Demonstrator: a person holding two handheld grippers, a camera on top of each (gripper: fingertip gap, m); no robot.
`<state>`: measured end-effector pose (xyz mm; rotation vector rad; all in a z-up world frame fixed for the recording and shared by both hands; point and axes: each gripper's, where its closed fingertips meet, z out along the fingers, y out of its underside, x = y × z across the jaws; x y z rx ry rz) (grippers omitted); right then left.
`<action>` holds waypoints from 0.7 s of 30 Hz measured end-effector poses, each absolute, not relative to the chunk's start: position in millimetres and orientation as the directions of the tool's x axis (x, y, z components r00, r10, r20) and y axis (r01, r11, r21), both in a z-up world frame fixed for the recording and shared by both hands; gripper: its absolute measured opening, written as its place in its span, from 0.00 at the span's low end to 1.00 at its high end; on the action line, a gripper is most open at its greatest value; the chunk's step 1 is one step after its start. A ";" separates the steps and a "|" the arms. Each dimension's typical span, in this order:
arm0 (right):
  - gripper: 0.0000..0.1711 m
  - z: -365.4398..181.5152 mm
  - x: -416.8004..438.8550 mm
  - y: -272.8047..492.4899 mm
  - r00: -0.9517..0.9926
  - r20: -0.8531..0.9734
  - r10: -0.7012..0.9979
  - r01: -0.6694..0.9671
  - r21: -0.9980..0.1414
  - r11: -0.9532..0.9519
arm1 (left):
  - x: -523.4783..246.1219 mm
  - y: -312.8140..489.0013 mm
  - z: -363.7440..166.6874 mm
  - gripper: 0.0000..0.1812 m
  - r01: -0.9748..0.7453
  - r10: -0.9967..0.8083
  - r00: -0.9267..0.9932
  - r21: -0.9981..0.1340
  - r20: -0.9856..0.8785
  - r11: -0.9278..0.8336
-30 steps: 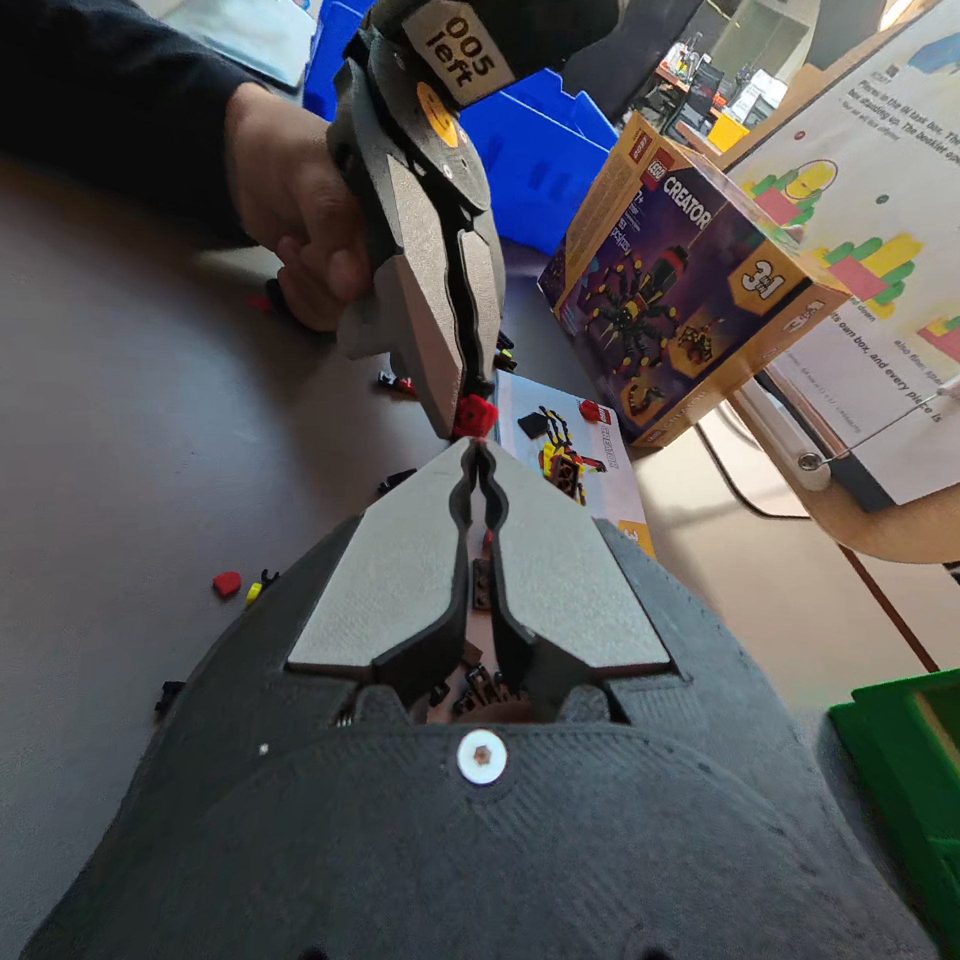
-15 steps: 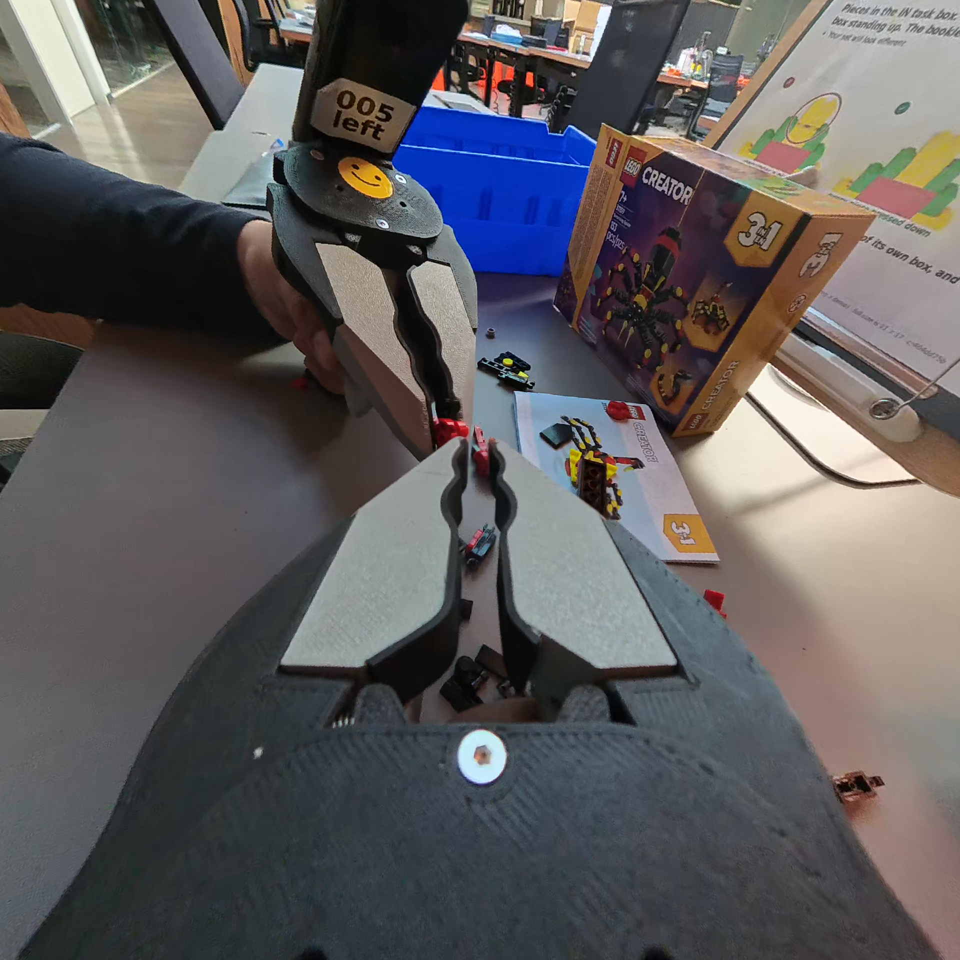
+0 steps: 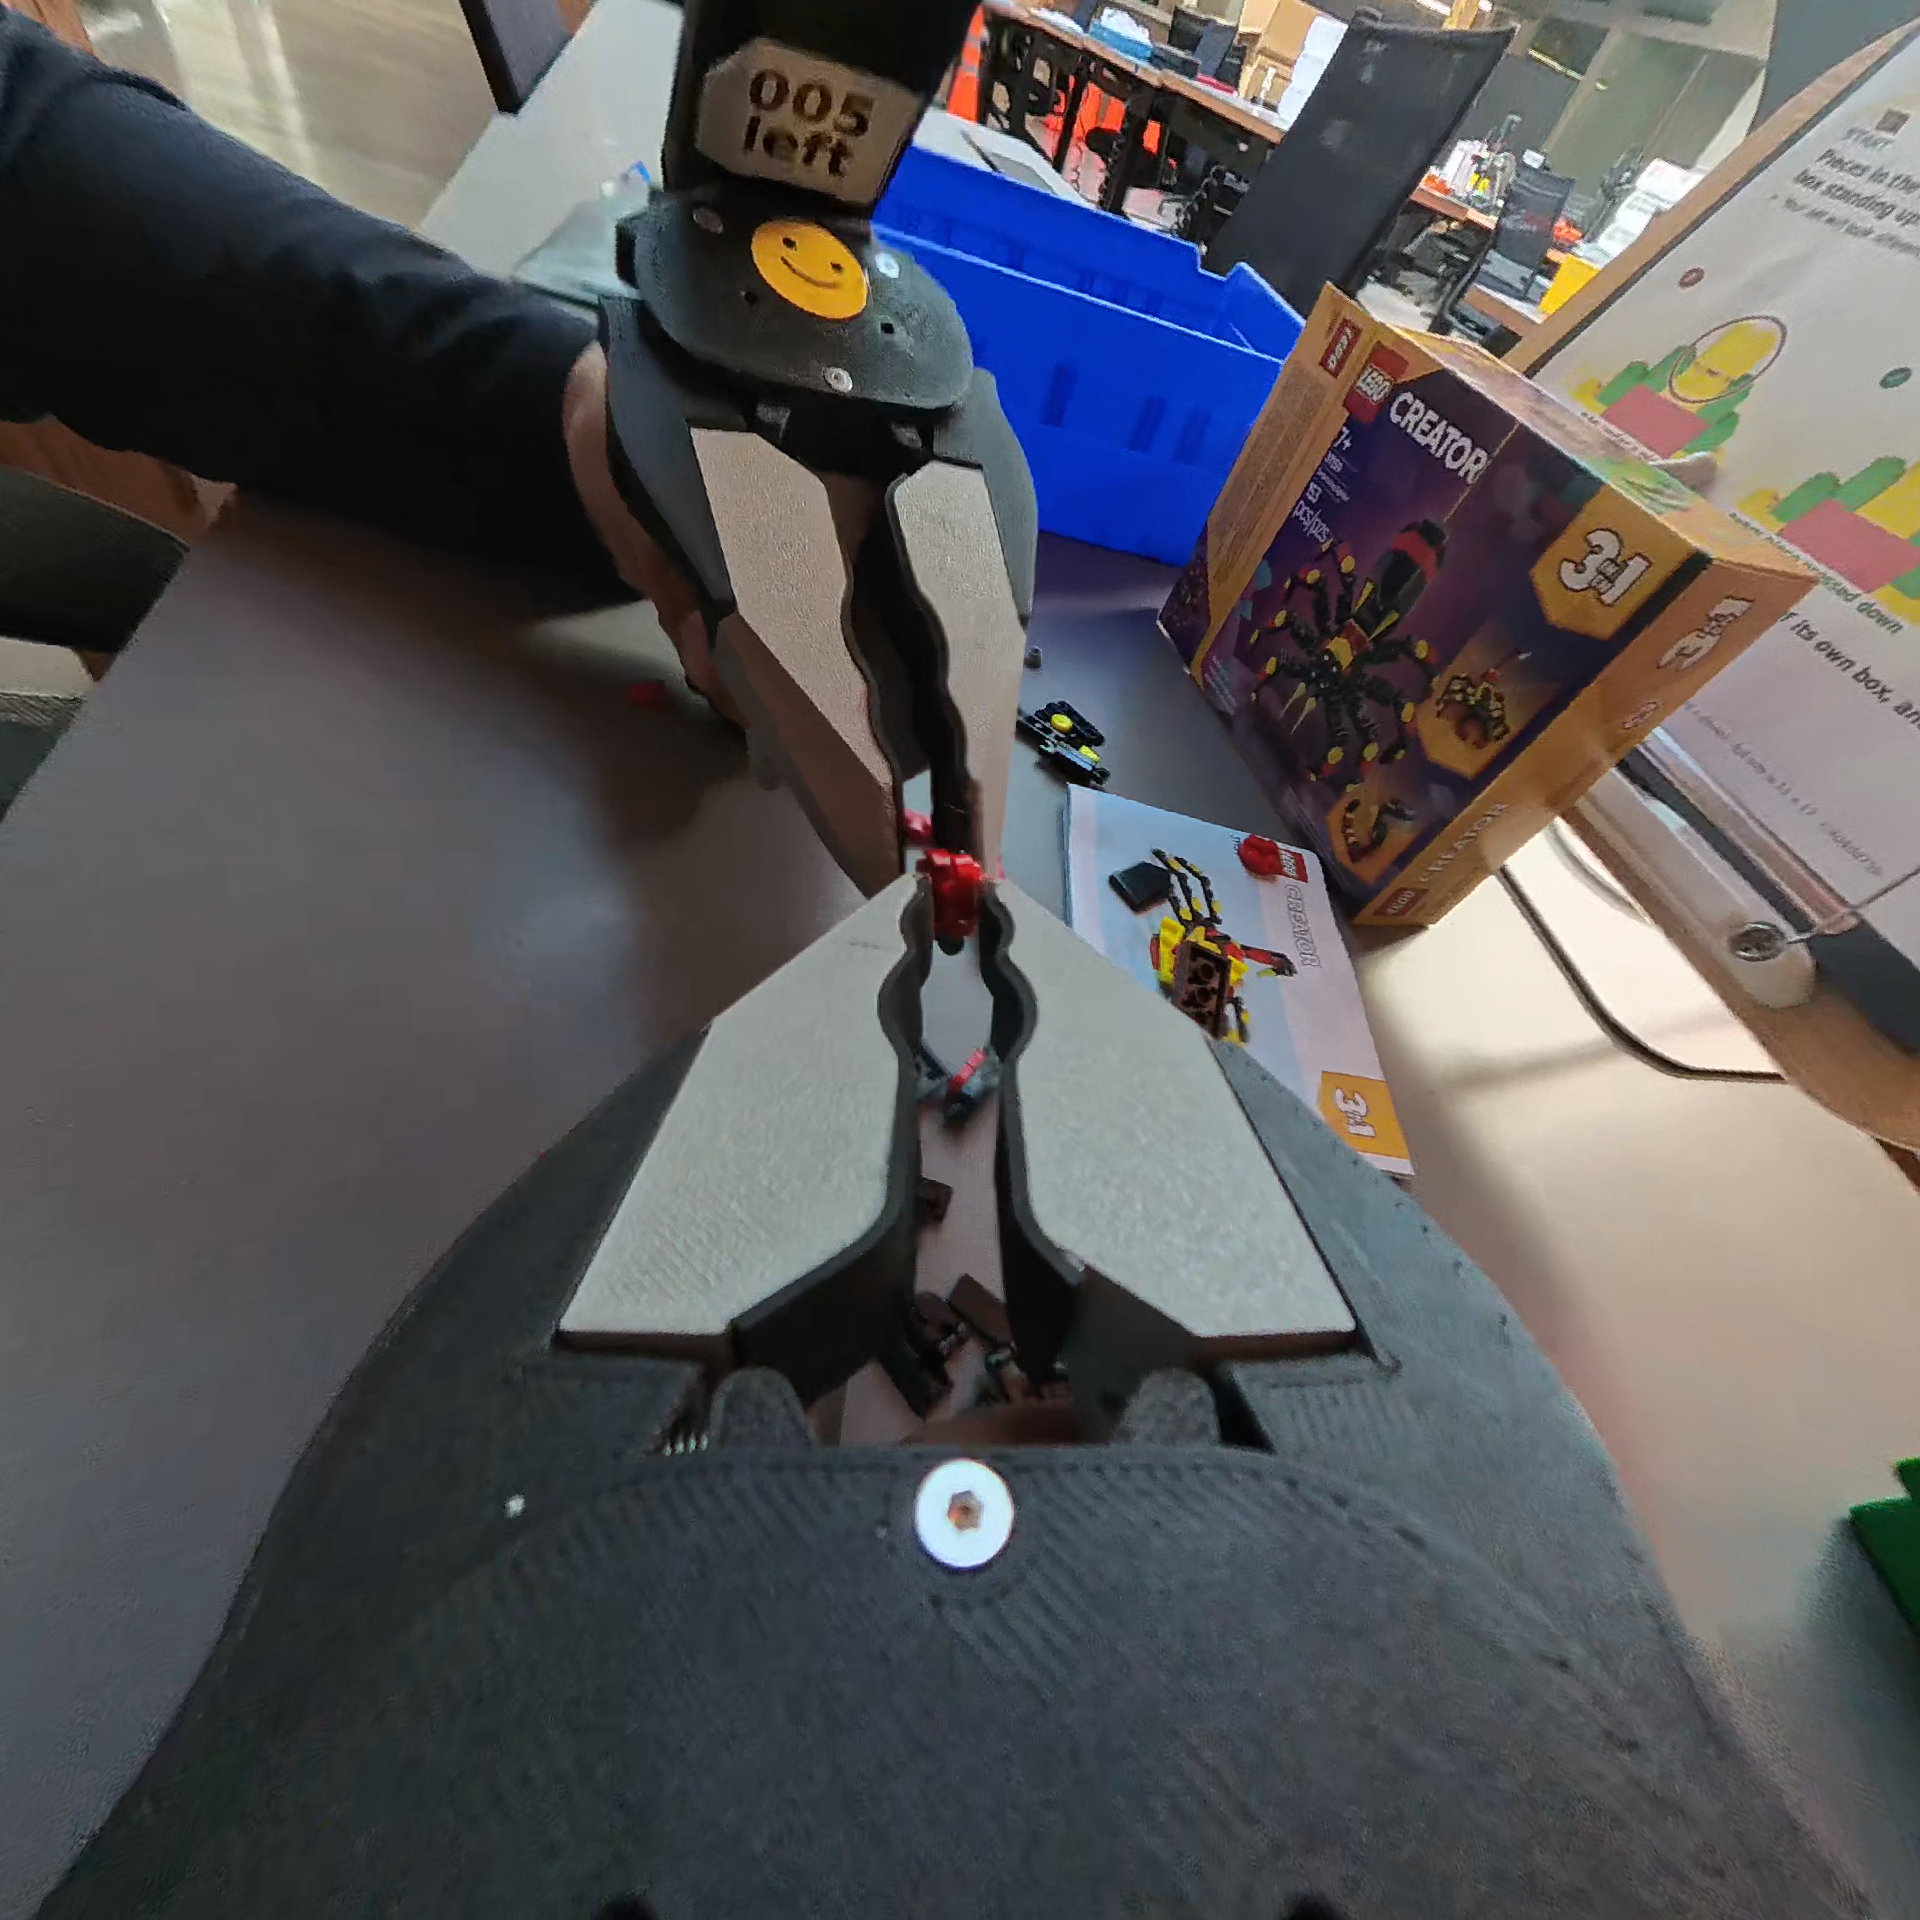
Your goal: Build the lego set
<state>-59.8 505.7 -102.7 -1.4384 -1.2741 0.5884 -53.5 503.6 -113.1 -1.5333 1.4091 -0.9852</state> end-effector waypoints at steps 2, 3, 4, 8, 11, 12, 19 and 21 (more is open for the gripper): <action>0.03 -108.6 -55.8 509.1 0.301 0.384 0.873 0.460 -0.860 0.220 | -57.5 508.2 -109.9 0.07 -0.354 -0.996 0.083 -0.934 0.015 -0.044; 0.03 -109.5 -55.8 508.8 0.295 0.417 0.860 0.477 -0.844 0.246 | -58.9 510.3 -108.0 0.04 -0.345 -0.996 0.091 -0.937 0.017 -0.048; 0.03 -109.9 -56.7 508.1 0.292 0.423 0.858 0.481 -0.840 0.251 | -59.7 510.6 -107.6 0.05 -0.343 -0.996 0.089 -0.938 0.022 -0.051; 0.03 -110.7 -56.9 507.7 0.292 0.394 0.872 0.476 -0.850 0.225 | -58.3 507.8 -109.4 0.06 -0.351 -0.997 0.077 -0.935 0.020 -0.046; 0.03 -111.5 -58.8 505.5 0.280 0.398 0.874 0.479 -0.846 0.232 | -54.7 502.2 -109.0 0.04 -0.346 -0.998 0.059 -0.938 0.012 -0.032; 0.03 -112.3 -59.5 504.7 0.275 0.402 0.874 0.483 -0.843 0.236 | -53.9 501.5 -109.1 0.03 -0.346 -0.998 0.059 -0.938 0.005 -0.025; 0.02 -108.1 -60.7 506.0 0.281 0.494 0.823 0.506 -0.805 0.310 | -55.2 503.2 -104.5 0.02 -0.319 -0.966 0.058 -0.913 0.250 -0.256; 0.02 -103.8 -60.0 505.7 0.282 0.560 0.779 0.539 -0.764 0.354 | -54.8 503.7 -100.3 0.02 -0.280 -0.918 0.033 -0.878 0.396 -0.389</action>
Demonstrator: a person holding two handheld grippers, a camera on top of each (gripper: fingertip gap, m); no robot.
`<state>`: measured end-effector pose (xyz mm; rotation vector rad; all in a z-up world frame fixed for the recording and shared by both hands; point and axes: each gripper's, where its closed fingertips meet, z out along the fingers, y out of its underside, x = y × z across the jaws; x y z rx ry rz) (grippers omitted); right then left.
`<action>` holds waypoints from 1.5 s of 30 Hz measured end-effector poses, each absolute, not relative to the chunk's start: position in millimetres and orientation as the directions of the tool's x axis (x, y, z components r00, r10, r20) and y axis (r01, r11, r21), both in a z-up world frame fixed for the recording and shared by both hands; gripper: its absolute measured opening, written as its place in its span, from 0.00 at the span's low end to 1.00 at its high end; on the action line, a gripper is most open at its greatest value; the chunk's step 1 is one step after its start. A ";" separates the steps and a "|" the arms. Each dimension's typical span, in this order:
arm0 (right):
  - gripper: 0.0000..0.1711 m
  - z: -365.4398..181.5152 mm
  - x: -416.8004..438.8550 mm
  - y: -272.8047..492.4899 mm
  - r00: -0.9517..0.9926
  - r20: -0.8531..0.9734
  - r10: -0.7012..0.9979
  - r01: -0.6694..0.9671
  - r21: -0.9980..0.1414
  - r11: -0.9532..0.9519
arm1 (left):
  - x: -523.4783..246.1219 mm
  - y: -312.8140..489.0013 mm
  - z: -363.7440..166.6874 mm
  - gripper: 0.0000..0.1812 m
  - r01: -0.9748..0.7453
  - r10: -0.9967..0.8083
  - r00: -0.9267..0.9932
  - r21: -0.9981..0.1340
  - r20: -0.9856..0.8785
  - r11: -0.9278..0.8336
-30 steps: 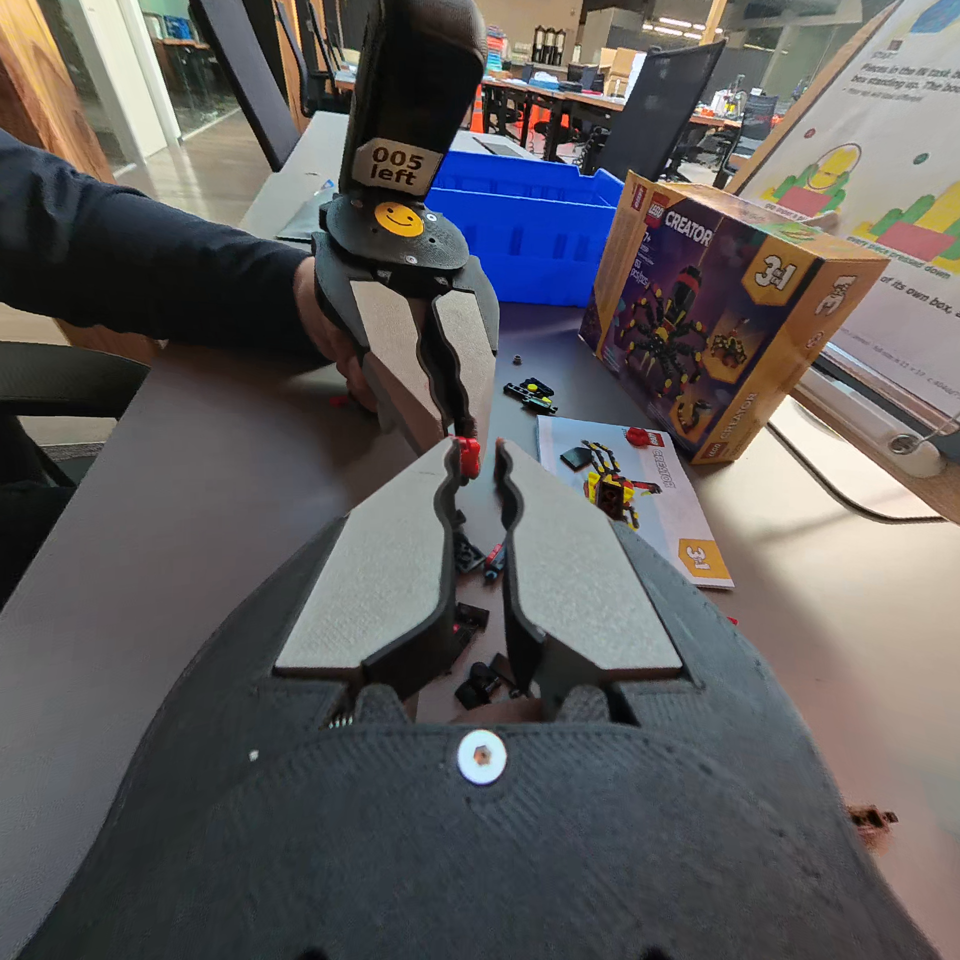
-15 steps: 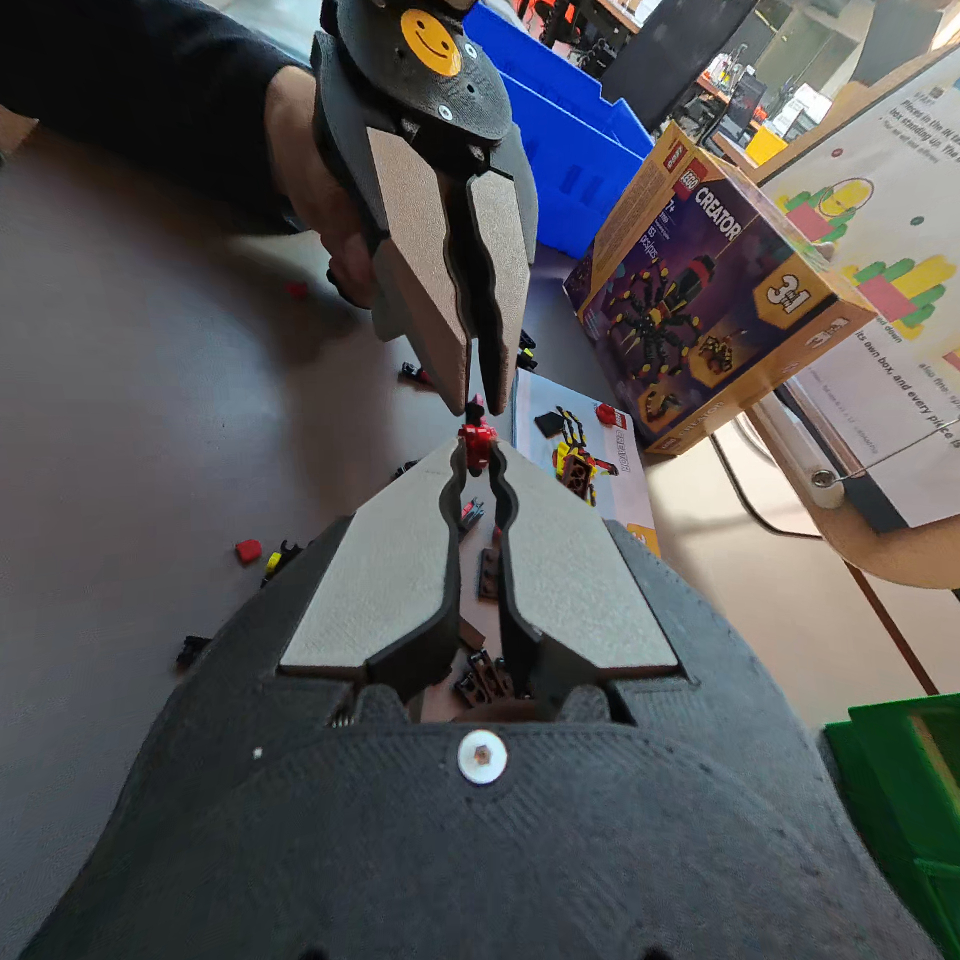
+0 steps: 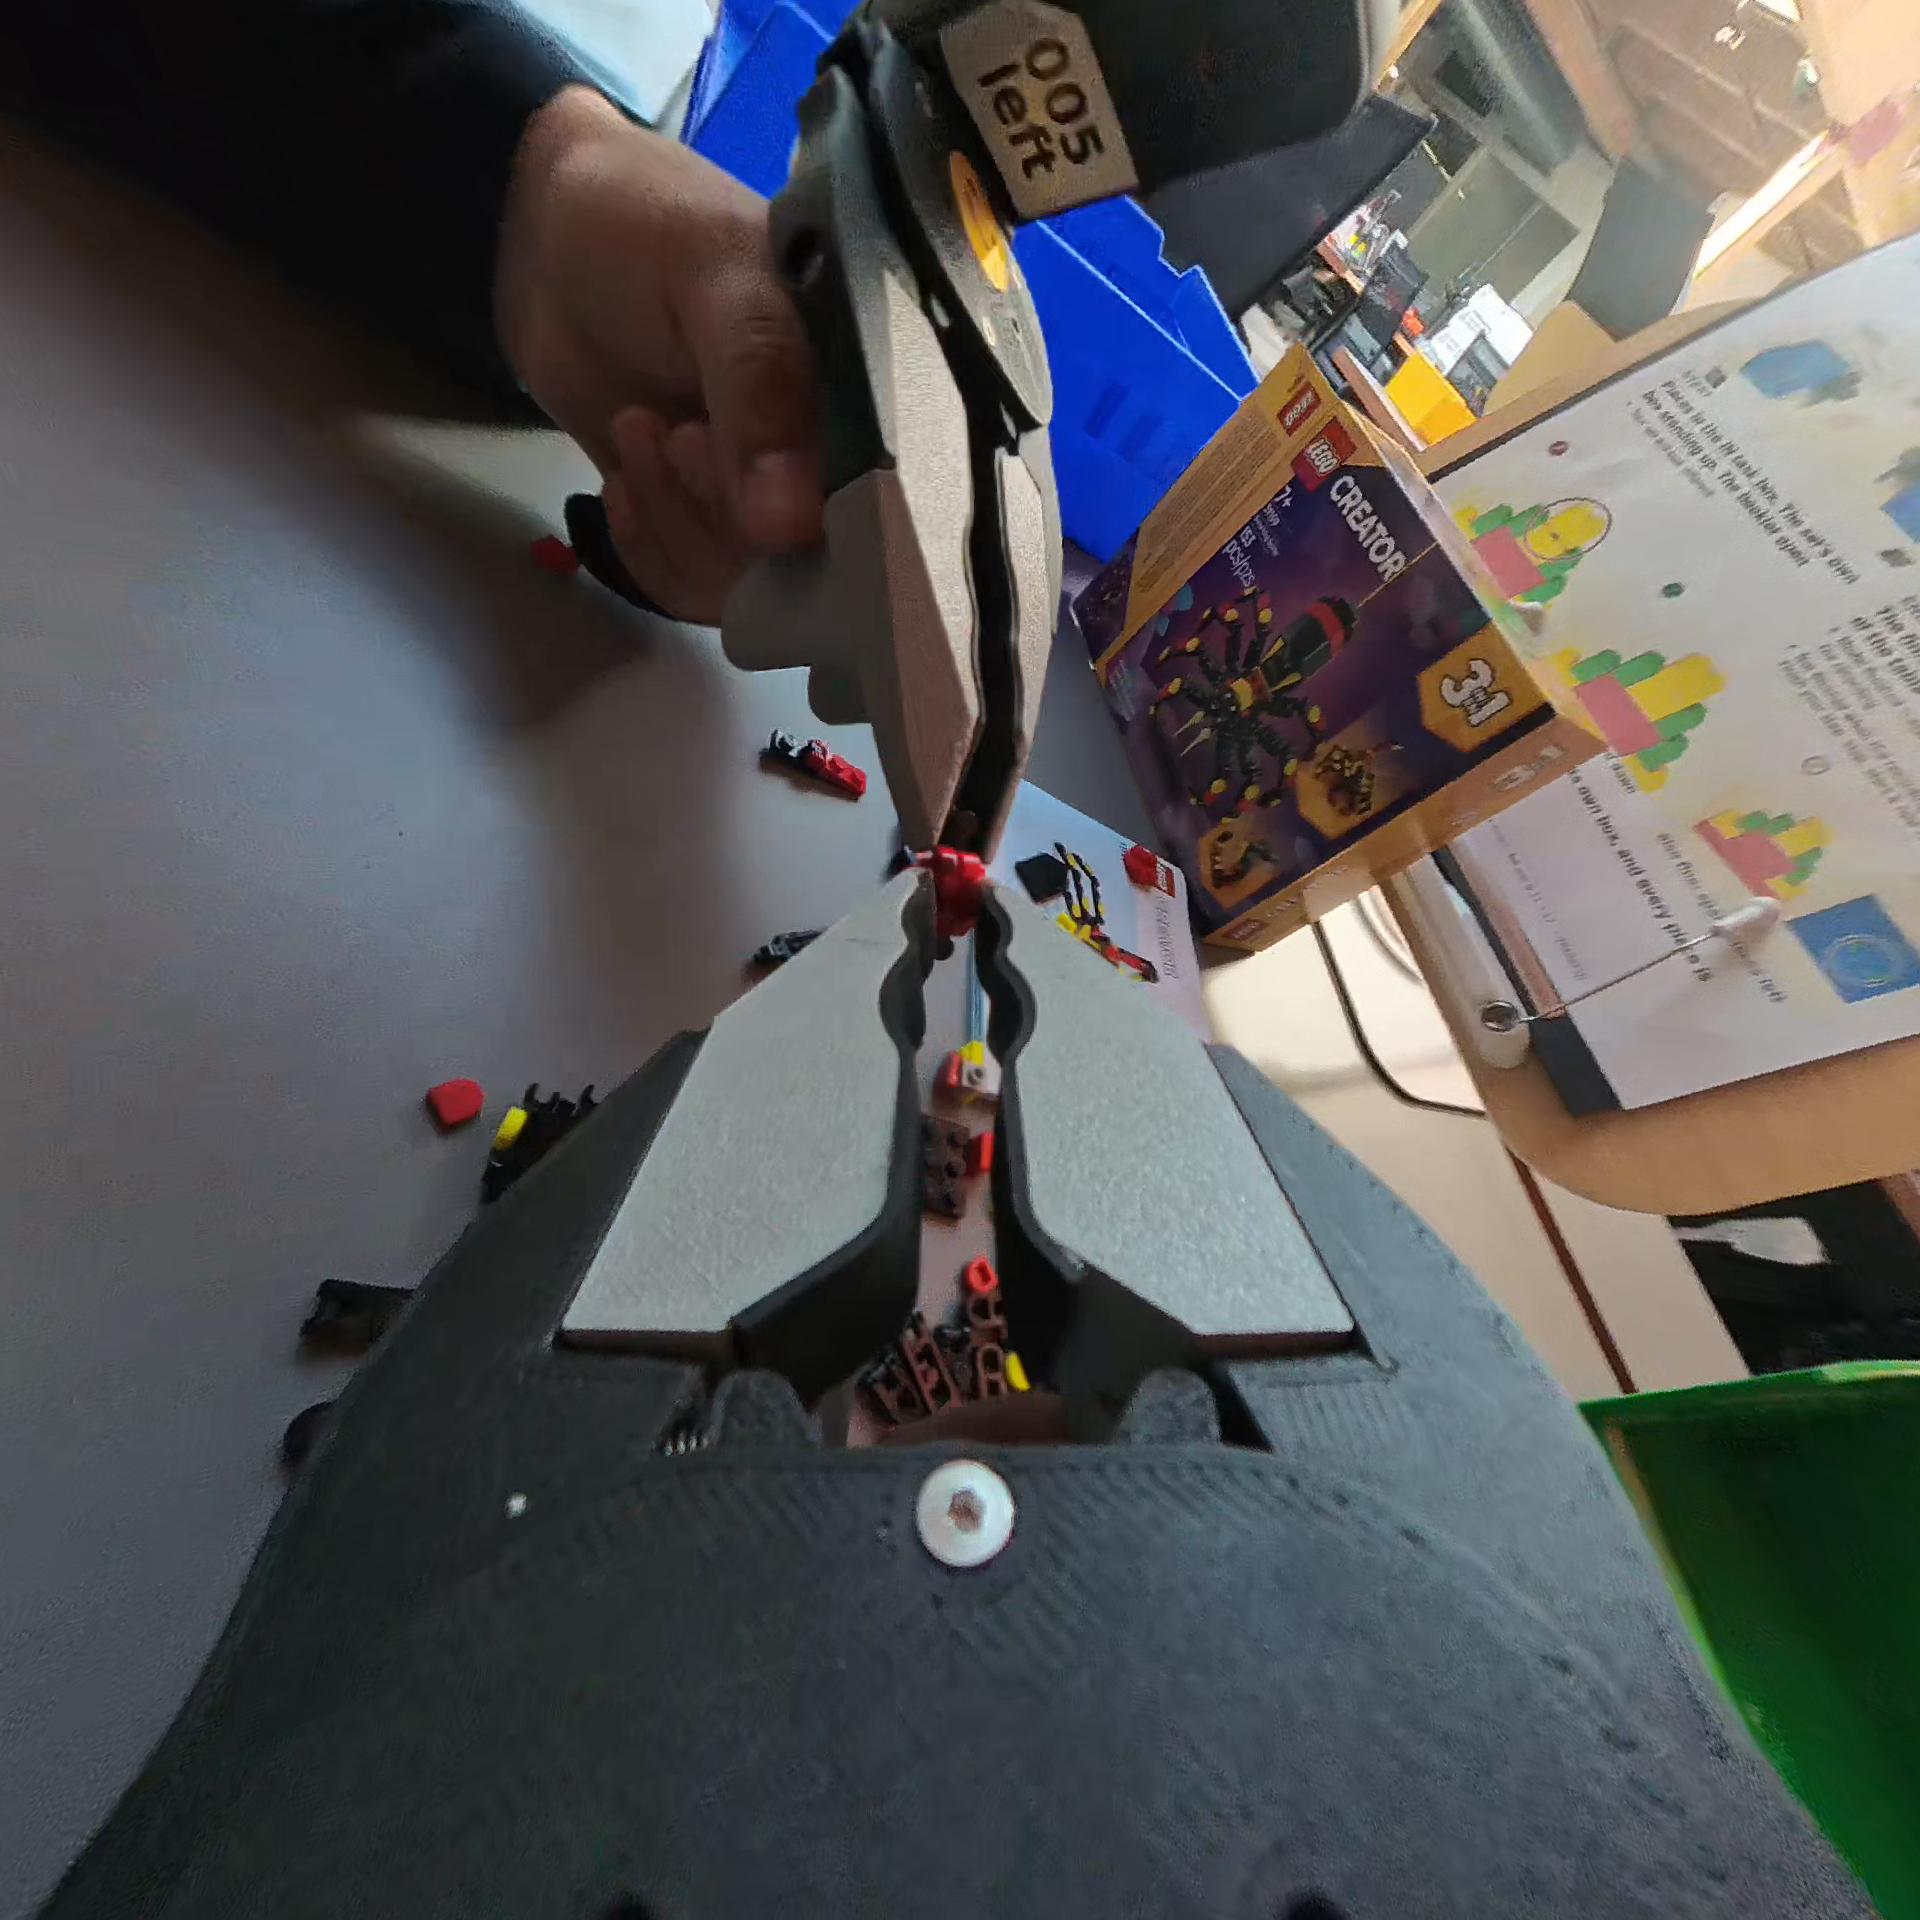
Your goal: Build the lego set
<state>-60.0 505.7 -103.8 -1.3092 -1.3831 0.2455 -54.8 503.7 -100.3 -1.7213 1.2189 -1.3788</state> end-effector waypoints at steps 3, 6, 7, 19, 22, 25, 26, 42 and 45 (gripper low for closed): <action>0.02 -114.4 -75.7 475.1 0.089 0.663 0.744 0.549 -0.655 0.519 | -64.0 543.2 -111.9 0.00 -0.246 -0.899 0.285 -0.881 0.333 -0.405; 0.02 -128.6 -96.7 473.9 -0.010 0.855 0.518 0.680 -0.374 0.630 | -90.2 580.1 -92.5 0.01 -0.090 -0.843 0.339 -0.878 0.417 -0.470; 0.03 -125.7 -92.5 488.7 0.013 0.894 0.448 0.720 -0.319 0.616 | -89.8 570.9 -89.3 0.01 -0.091 -0.847 0.264 -0.862 0.462 -0.499; 0.03 -104.3 -44.8 518.5 0.220 0.830 0.512 0.691 -0.503 0.519 | -67.4 528.8 -136.5 0.12 -0.409 -0.919 0.192 -0.822 0.346 -0.395; 0.03 -106.0 -47.8 516.1 0.218 0.824 0.522 0.676 -0.514 0.529 | -63.1 523.2 -129.7 0.14 -0.386 -0.930 0.154 -0.846 0.333 -0.367; 0.03 -104.0 -53.2 511.4 0.211 0.835 0.508 0.660 -0.505 0.556 | -57.7 511.0 -119.6 0.15 -0.345 -0.916 0.078 -0.852 0.393 -0.395; 0.03 -104.4 -54.9 510.2 0.209 0.836 0.507 0.656 -0.504 0.561 | -56.2 508.0 -115.8 0.15 -0.327 -0.906 0.052 -0.850 0.420 -0.413; 0.06 -107.6 -52.0 515.9 0.252 0.801 0.543 0.640 -0.559 0.527 | -58.5 512.3 -111.9 0.05 -0.392 -0.986 0.103 -0.917 -0.131 0.081; 0.07 -113.0 -53.8 513.9 0.289 0.678 0.676 0.578 -0.687 0.441 | -56.9 509.9 -105.3 0.05 -0.393 -0.937 0.108 -0.880 -0.333 0.268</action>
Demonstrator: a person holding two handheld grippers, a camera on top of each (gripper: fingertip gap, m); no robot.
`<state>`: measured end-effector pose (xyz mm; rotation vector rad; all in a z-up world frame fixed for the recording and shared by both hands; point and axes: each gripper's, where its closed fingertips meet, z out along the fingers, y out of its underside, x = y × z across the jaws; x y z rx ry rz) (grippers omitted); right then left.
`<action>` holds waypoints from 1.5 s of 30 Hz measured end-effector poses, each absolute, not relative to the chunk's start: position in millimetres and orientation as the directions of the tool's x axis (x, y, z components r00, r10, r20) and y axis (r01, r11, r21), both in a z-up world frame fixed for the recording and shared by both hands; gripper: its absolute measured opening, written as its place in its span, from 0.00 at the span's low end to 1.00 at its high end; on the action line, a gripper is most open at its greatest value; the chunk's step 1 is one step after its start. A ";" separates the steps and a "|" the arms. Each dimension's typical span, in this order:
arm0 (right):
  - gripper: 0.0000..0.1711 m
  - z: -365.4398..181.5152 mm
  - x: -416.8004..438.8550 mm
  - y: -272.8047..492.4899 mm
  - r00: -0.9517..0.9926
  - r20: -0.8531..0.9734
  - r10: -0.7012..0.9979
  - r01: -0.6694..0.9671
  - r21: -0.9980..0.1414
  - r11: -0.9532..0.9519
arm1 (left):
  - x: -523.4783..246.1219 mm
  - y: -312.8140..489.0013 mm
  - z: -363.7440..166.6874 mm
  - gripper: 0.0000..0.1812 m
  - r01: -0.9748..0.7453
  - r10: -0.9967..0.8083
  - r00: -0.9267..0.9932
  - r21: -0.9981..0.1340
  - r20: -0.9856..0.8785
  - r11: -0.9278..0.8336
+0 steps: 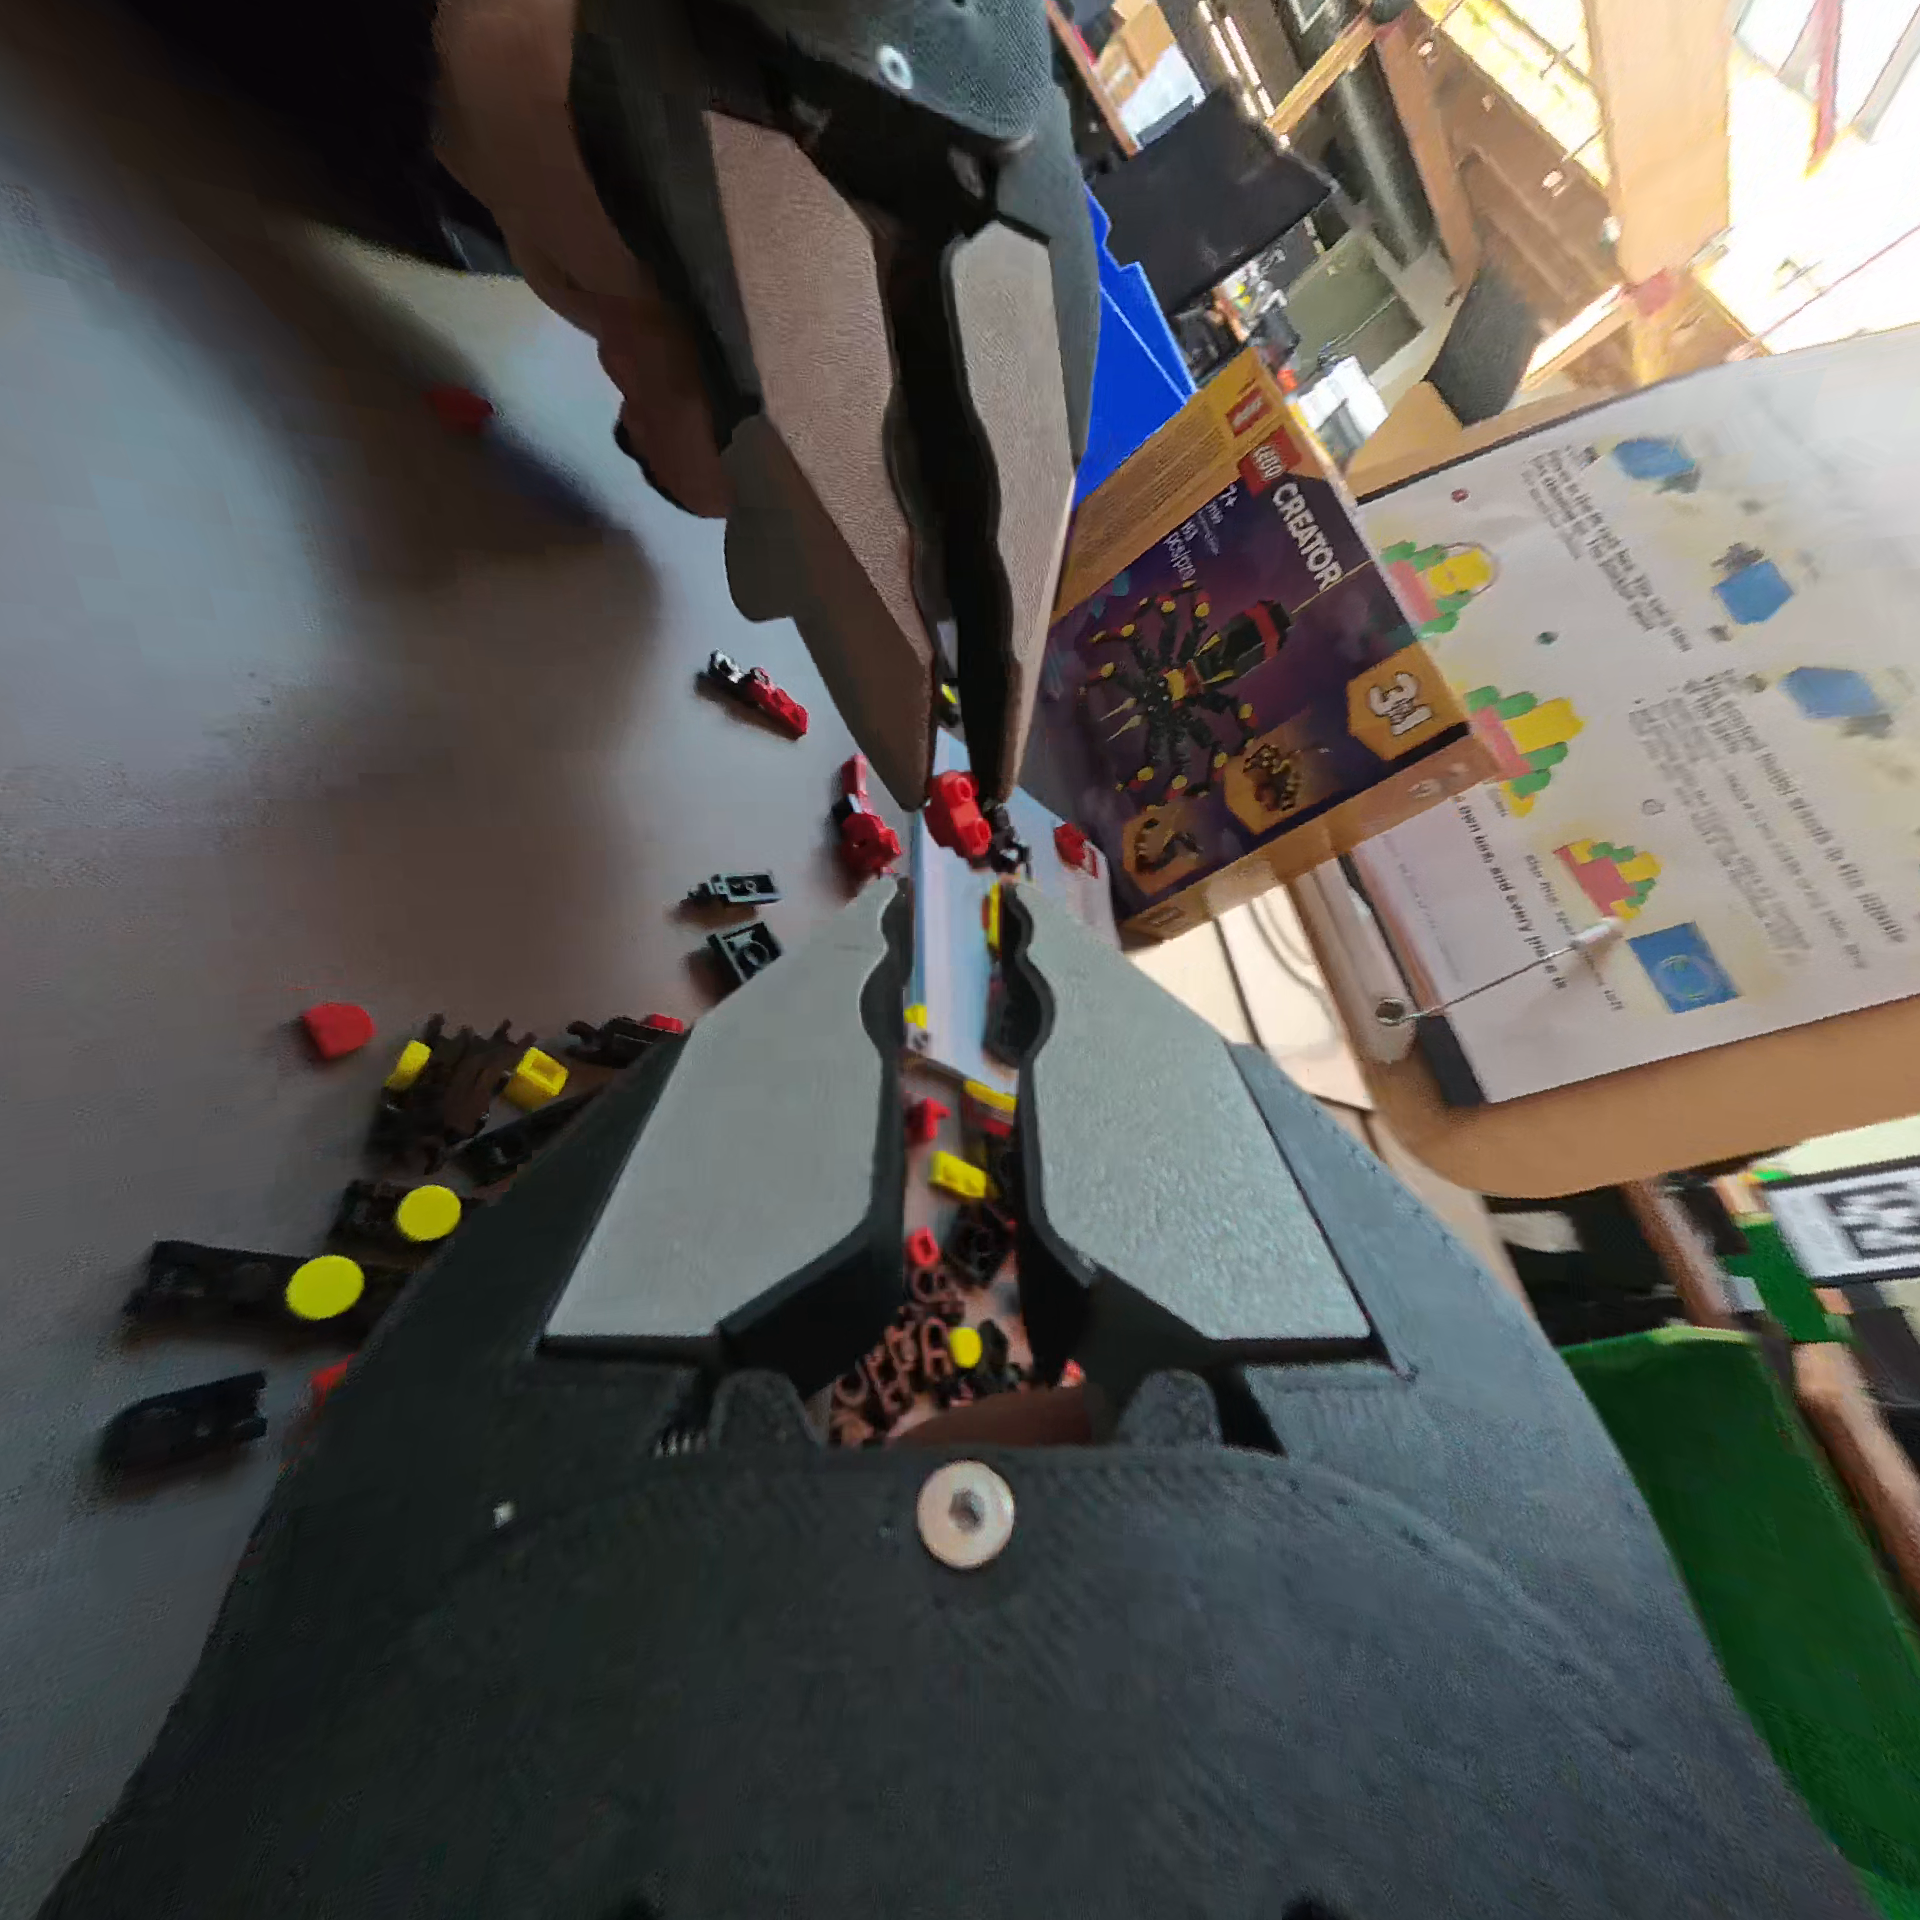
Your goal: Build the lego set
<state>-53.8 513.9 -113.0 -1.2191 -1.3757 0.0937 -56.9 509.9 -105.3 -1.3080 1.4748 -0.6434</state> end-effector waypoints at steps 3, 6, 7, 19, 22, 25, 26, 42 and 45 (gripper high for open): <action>0.11 -112.0 -55.5 510.8 0.321 0.523 0.789 0.482 -0.808 0.340 | -57.6 503.9 -100.1 0.05 -0.385 -0.856 0.081 -0.809 -0.510 0.445; 0.14 -108.0 -54.0 507.9 0.318 0.449 0.835 0.422 -0.856 0.300 | -57.2 485.0 -98.8 0.05 -0.314 -0.812 -0.016 -0.768 -0.584 0.559; 0.13 -106.5 -54.2 504.6 0.302 0.460 0.835 0.414 -0.852 0.319 | -57.4 480.3 -100.2 0.05 -0.296 -0.804 -0.046 -0.761 -0.593 0.578; 0.05 -99.6 -61.7 492.3 0.208 0.769 0.604 0.543 -0.605 0.583 | -60.0 477.8 -100.1 0.05 -0.263 -0.985 -0.112 -0.951 -0.135 0.160; 0.02 -103.5 -63.2 491.9 0.172 0.810 0.561 0.583 -0.543 0.605 | -60.2 475.1 -95.6 0.05 -0.244 -0.987 -0.150 -0.970 0.051 -0.013; 0.01 -104.3 -60.6 498.4 0.190 0.798 0.571 0.612 -0.552 0.567 | -59.2 481.7 -96.2 0.04 -0.251 -0.972 -0.140 -0.956 0.189 -0.150; 0.01 -106.2 -59.0 502.3 0.205 0.773 0.600 0.622 -0.576 0.530 | -58.8 487.4 -96.4 0.04 -0.246 -0.977 -0.108 -0.957 0.186 -0.155; 0.01 -139.7 -59.1 503.1 0.212 0.505 0.837 0.664 -0.703 0.256 | -54.2 490.1 -117.7 0.03 -0.393 -0.973 -0.010 -0.894 -0.232 0.217; 0.01 -148.7 -62.5 493.4 0.149 0.485 0.862 0.677 -0.685 0.268 | -59.0 478.9 -128.9 0.03 -0.431 -0.978 -0.103 -0.878 -0.181 0.207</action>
